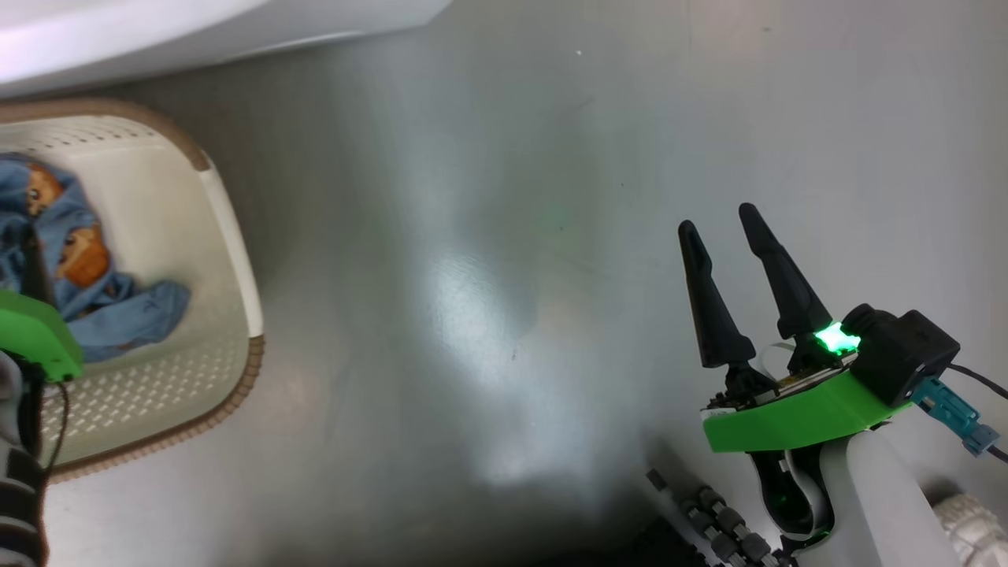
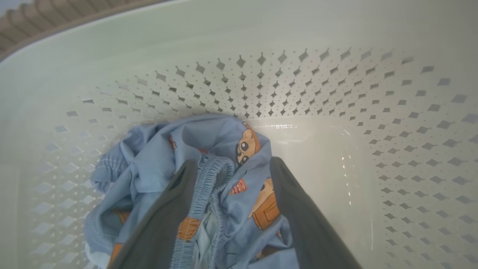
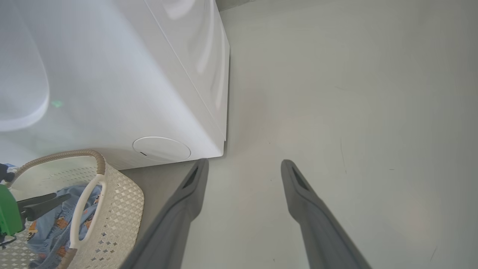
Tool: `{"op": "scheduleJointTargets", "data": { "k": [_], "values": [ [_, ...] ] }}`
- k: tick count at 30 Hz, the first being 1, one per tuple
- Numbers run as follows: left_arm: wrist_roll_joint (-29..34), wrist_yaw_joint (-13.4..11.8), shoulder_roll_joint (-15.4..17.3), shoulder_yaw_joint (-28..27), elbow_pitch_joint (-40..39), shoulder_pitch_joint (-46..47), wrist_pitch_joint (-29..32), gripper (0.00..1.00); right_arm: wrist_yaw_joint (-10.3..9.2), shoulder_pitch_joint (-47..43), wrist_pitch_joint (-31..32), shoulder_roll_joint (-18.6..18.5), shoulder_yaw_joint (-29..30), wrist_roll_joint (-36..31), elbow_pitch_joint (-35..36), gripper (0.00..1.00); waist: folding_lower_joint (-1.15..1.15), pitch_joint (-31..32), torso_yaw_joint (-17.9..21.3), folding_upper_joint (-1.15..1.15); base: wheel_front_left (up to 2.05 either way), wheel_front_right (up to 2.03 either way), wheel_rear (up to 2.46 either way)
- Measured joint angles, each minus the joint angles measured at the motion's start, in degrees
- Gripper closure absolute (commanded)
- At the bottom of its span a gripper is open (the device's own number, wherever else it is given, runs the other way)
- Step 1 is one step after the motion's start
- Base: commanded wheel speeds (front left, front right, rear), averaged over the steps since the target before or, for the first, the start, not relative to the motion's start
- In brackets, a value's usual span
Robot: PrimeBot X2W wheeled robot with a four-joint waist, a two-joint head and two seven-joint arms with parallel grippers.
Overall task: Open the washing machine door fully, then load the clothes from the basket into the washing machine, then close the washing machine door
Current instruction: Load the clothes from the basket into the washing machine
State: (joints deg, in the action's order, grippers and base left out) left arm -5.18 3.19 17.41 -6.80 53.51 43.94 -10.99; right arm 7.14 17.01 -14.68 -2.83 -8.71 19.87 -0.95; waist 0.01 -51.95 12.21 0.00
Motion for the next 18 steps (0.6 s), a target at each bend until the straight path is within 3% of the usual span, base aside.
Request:
{"op": "scheduleJointTargets", "data": {
  "k": [18],
  "values": [
    [2.35, -2.22, 5.19, 3.31, 9.62, 8.7, 9.03, 0.0, 0.0, 0.96, -0.04, 0.02, -2.19, 2.5, 0.27, 0.0, 0.0, -4.81, 2.95, 0.0, 0.0, 0.0, 0.0]
  ]
}}
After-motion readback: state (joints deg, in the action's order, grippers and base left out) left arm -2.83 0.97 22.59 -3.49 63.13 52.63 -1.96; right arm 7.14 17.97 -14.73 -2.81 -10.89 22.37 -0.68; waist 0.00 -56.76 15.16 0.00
